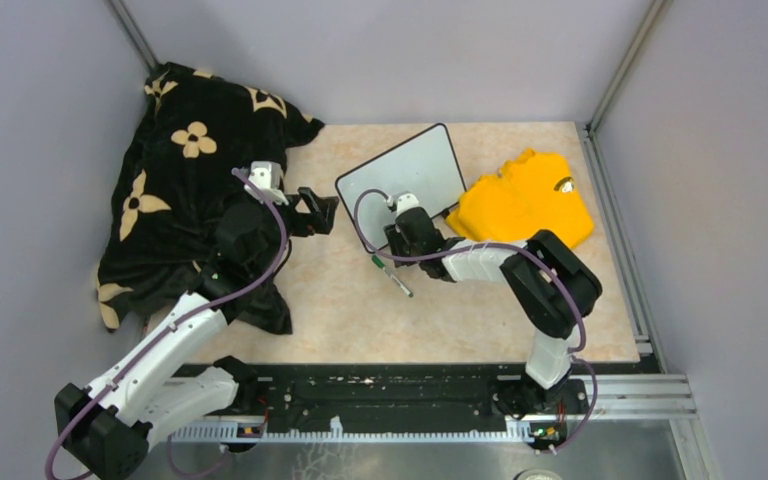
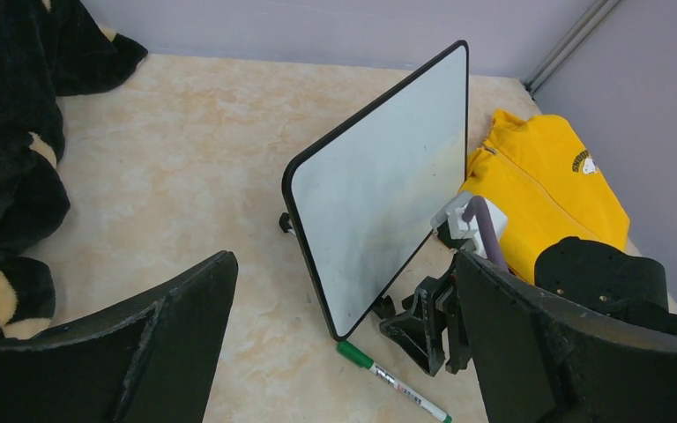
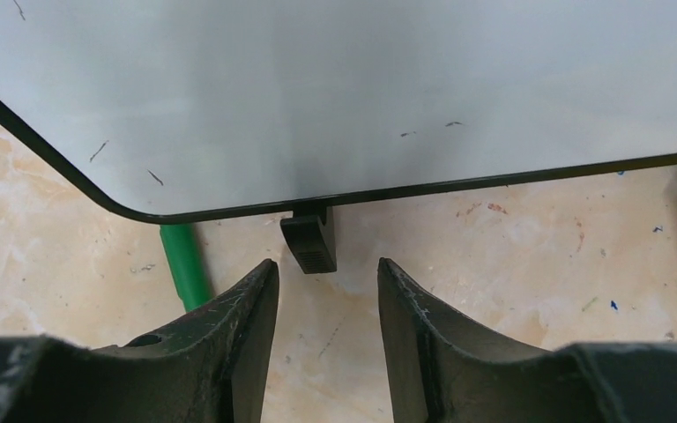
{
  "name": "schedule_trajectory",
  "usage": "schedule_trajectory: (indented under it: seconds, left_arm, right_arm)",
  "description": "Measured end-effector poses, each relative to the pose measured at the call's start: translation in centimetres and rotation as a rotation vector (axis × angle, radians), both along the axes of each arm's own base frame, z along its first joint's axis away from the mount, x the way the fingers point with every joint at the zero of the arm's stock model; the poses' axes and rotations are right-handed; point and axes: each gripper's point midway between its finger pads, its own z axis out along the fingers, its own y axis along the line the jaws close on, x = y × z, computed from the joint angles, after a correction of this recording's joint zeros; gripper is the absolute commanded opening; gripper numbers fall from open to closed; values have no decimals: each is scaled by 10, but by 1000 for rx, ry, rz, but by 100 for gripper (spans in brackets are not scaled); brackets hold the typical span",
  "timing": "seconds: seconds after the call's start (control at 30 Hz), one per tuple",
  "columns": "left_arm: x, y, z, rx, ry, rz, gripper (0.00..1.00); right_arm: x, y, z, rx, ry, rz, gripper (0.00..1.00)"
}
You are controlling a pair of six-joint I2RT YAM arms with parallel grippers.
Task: Write a sentence on the whiteboard
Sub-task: Move the whiteboard stand to the center of the board.
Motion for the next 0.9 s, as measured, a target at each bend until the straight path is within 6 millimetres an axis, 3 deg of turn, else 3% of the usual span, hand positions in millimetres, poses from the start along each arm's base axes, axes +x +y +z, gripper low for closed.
schedule_trajectory:
  seconds: [0.47, 0.9]
  left_arm:
    - [0, 0, 0, 0, 0, 0, 99]
    - [-1, 1, 1, -2, -3, 5, 99]
  right_arm:
    - [11, 14, -5, 1, -8, 33, 27]
    - [7, 28, -2, -5, -35, -20, 19]
